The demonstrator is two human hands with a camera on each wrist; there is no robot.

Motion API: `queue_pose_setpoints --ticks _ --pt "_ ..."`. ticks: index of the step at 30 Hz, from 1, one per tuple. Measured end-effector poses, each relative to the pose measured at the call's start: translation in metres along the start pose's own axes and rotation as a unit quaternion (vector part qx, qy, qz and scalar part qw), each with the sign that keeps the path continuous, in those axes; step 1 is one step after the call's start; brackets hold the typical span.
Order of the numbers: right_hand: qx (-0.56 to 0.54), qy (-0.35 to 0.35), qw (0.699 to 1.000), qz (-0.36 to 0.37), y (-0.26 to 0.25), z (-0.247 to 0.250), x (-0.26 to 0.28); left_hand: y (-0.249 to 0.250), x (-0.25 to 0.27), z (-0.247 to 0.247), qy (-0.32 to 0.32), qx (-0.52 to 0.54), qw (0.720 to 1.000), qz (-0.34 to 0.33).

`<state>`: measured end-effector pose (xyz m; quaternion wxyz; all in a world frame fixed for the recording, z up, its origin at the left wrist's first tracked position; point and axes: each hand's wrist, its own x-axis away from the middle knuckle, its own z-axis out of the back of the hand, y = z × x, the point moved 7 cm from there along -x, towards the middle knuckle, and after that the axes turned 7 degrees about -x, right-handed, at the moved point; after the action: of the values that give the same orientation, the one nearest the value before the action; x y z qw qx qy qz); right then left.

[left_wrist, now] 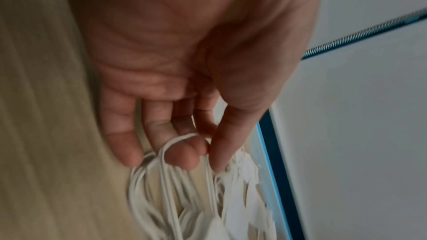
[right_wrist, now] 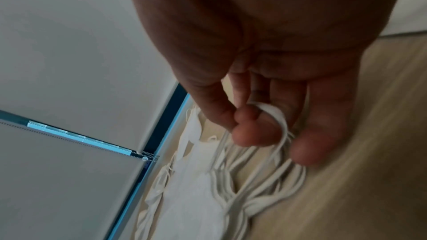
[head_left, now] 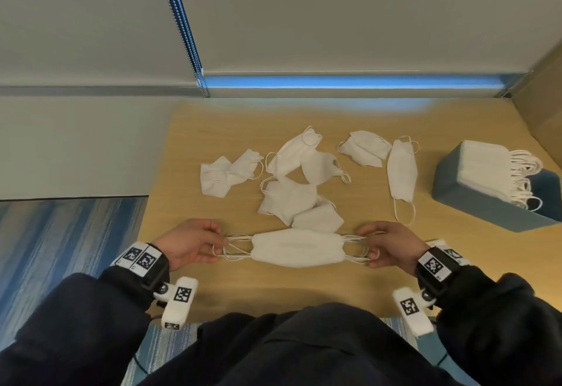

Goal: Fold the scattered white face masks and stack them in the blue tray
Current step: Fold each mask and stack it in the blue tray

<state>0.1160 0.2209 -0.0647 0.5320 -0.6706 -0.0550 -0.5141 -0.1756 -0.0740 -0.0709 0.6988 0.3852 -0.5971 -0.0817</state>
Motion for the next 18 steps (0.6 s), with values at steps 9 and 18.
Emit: queue_pose_setpoints --ticks 9,18 --pt "0.237 0.094 0.929 0.269 -0.053 -0.016 0.025 0.067 0.021 -0.032 0.110 -0.492 0.834 -0.226" --pt "0.654 -0.054 0.726 0.206 -0.037 -0.099 -0.001 0.062 -0.019 -0.108 0.000 -0.734 0.621 -0.276"
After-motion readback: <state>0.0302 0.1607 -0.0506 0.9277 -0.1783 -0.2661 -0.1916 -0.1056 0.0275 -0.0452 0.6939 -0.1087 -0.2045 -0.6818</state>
